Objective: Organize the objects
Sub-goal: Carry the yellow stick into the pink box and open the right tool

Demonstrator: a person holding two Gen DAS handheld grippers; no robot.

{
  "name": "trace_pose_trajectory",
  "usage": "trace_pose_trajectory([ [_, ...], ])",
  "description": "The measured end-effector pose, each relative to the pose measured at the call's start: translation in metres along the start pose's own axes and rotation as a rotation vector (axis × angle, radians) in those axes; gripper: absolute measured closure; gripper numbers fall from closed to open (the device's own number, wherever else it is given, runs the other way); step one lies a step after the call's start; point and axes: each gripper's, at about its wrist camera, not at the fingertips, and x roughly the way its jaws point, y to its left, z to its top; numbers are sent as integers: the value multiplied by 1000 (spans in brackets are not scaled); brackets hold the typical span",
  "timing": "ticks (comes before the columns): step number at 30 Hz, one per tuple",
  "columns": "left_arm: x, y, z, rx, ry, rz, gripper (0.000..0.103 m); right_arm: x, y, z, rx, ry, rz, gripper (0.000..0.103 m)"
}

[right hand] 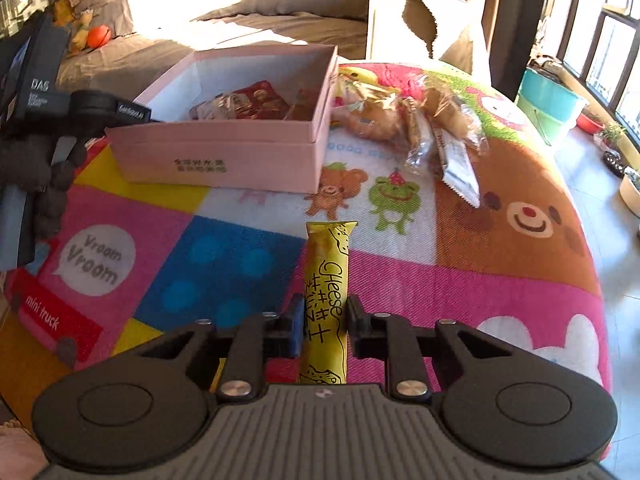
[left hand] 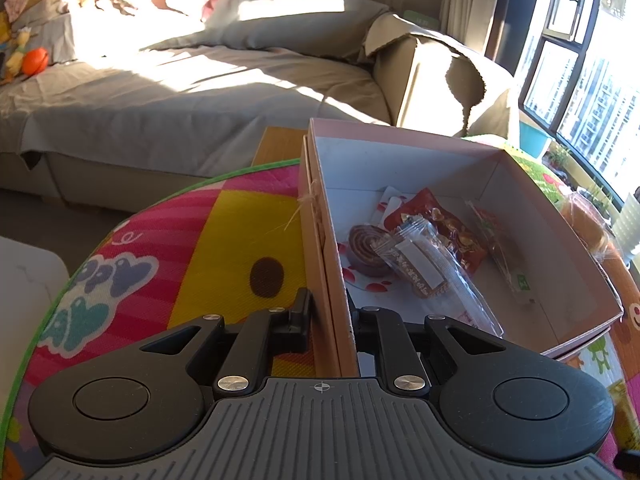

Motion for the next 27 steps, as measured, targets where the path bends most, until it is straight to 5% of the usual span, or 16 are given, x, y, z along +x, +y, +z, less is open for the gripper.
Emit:
trace_pose_trajectory([
  [4, 0, 0, 0, 0, 0, 0, 87, -26, -21, 24, 66, -86, -1, 82],
  [16, 1, -1, 0, 4, 4, 3, 87, -121, 4, 126, 18, -574, 160, 82],
  [27, 1, -1, 0, 5, 4, 3, 88, -31, 32, 152, 19, -399, 183, 82],
])
